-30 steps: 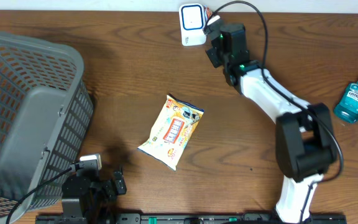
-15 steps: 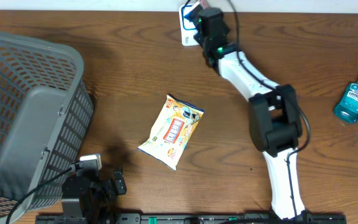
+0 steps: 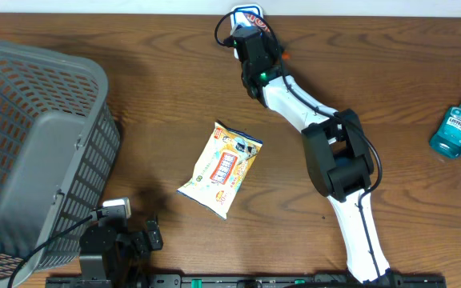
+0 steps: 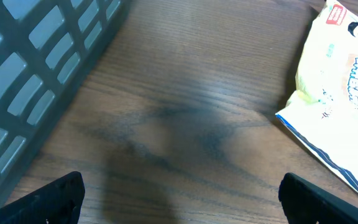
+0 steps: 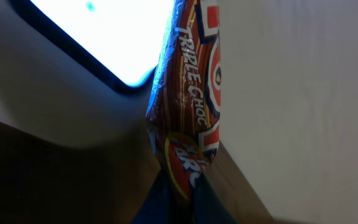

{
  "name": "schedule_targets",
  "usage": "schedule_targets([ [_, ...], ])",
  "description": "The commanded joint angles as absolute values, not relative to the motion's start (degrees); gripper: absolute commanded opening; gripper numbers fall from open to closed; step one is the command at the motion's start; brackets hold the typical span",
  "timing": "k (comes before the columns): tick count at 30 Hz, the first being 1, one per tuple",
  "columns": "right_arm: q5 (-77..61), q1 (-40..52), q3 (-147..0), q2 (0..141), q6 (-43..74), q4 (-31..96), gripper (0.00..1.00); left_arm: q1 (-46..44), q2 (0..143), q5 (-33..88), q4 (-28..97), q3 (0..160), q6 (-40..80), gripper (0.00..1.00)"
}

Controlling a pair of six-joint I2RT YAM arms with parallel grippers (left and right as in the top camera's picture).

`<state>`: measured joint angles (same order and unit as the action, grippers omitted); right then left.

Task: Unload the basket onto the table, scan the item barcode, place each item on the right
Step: 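Hold the snack bar in front of the barcode scanner, then carry the snack bar to the right edge and release it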

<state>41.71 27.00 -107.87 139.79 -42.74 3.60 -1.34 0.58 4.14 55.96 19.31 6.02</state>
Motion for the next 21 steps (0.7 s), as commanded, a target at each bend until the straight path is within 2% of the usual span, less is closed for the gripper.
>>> schedule_targets([
  [1, 54.04, 24.95, -109.03, 139.2, -38.83, 6.98, 0.01, -1.37, 0.19, 3.88, 56.75, 19.66, 6.11, 1.0],
  [11, 55.2, 6.11, -109.03, 139.2, -10.76, 37.8, 0.01, -1.37, 0.19, 3.86, 56.73, 19.68, 6.11, 1.0],
  [15, 53.63, -3.14, -109.01, 139.2, -4.16, 42.39, 0.01, -1.37, 0.19, 3.88, 56.75, 19.66, 6.11, 1.0],
  [21, 38.68, -14.66, -109.01, 139.2, -2.26, 45.41, 0.01, -1.37, 0.19, 3.86, 56.73, 19.66, 6.11, 1.0],
])
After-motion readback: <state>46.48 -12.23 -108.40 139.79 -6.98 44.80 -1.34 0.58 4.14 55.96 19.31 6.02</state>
